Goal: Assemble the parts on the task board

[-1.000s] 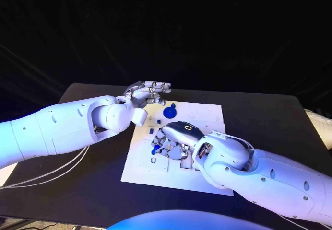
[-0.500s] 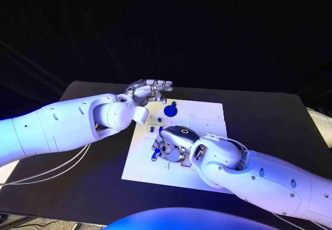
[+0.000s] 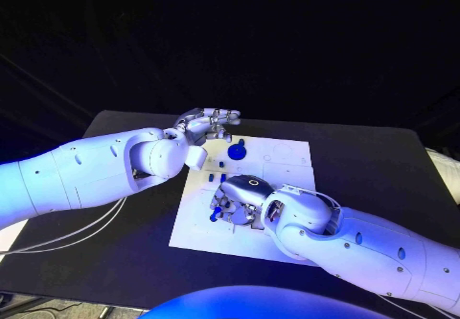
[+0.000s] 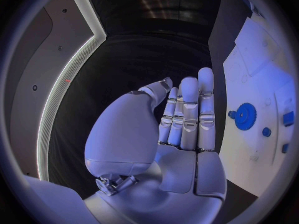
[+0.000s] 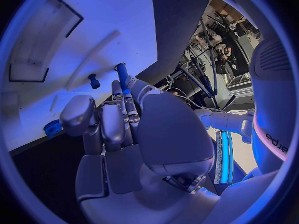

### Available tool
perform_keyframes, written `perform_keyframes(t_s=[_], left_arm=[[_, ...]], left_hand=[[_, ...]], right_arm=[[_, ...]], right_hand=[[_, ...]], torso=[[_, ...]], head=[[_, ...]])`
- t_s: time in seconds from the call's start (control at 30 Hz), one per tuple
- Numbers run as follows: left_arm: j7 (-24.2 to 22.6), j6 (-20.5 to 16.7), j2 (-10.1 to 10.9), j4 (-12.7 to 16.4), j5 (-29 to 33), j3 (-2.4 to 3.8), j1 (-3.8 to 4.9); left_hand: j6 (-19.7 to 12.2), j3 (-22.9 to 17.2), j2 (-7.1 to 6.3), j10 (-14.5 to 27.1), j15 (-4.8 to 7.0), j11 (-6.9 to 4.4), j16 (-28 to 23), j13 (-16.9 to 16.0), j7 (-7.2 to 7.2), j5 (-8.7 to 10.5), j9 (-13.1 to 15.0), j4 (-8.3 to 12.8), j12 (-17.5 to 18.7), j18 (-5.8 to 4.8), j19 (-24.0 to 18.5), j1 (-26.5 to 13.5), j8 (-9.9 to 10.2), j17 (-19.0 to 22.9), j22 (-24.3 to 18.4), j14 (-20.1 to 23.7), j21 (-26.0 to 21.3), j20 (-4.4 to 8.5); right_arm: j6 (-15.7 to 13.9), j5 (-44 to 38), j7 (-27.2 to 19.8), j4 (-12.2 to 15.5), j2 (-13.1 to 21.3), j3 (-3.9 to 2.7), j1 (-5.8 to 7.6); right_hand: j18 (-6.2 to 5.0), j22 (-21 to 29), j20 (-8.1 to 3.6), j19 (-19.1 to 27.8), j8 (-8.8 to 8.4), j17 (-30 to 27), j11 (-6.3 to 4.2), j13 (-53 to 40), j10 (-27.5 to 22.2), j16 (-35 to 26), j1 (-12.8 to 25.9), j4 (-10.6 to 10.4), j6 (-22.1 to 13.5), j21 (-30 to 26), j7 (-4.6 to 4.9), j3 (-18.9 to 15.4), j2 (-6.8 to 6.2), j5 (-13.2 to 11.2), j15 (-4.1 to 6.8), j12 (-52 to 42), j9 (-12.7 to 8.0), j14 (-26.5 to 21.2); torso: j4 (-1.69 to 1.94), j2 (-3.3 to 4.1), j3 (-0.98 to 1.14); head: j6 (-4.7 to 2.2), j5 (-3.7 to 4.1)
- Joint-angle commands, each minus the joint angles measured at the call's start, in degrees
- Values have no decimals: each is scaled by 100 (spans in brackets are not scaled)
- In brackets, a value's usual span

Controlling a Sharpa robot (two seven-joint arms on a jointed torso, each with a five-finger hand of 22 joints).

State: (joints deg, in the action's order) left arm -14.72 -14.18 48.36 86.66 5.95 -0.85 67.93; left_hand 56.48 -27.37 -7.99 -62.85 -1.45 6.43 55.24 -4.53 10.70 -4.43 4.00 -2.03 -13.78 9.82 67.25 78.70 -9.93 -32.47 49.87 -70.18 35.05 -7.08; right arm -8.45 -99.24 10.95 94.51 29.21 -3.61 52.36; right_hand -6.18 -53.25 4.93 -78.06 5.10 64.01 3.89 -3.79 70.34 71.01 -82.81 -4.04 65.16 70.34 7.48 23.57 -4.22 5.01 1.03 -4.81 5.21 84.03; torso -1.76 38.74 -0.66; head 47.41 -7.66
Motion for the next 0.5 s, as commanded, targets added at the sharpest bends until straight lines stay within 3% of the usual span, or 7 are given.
perform_keyframes(t_s=[0.03,0.33,0.5], left_arm=[[-33,108,-12,10,-24,3,2],[-31,114,-16,10,-24,3,2],[-31,111,-16,10,-24,3,2]], left_hand=[[-51,38,59,46,8,-7,7,-3,4,0,-7,-2,-36,64,34,-5,-34,6,-6,39,-33,2],[-51,38,59,46,8,-7,7,-3,4,0,-7,-2,-36,64,34,-5,-34,6,-6,39,-33,2],[-51,38,59,46,8,-7,7,-3,4,0,-7,-2,-36,64,34,-5,-34,6,-6,39,-33,2]], right_arm=[[131,-127,-14,-22,-25,7,-9],[234,-431,26,-45,-96,31,-52],[333,-602,45,-35,-129,40,-69]], right_hand=[[-36,-6,-34,-8,20,7,-33,-5,78,27,7,5,40,20,-1,26,69,16,30,-4,10,182],[-37,0,-33,-5,18,2,-33,-6,84,25,15,18,43,17,0,40,65,24,29,4,12,181],[-37,7,-25,0,-15,-8,-15,-2,65,19,115,21,11,13,18,34,-7,38,15,53,8,177]], torso=[[0,-3,0],[-1,1,2],[3,-5,-3]], head=[[10,-7],[1,-6],[-1,0]])
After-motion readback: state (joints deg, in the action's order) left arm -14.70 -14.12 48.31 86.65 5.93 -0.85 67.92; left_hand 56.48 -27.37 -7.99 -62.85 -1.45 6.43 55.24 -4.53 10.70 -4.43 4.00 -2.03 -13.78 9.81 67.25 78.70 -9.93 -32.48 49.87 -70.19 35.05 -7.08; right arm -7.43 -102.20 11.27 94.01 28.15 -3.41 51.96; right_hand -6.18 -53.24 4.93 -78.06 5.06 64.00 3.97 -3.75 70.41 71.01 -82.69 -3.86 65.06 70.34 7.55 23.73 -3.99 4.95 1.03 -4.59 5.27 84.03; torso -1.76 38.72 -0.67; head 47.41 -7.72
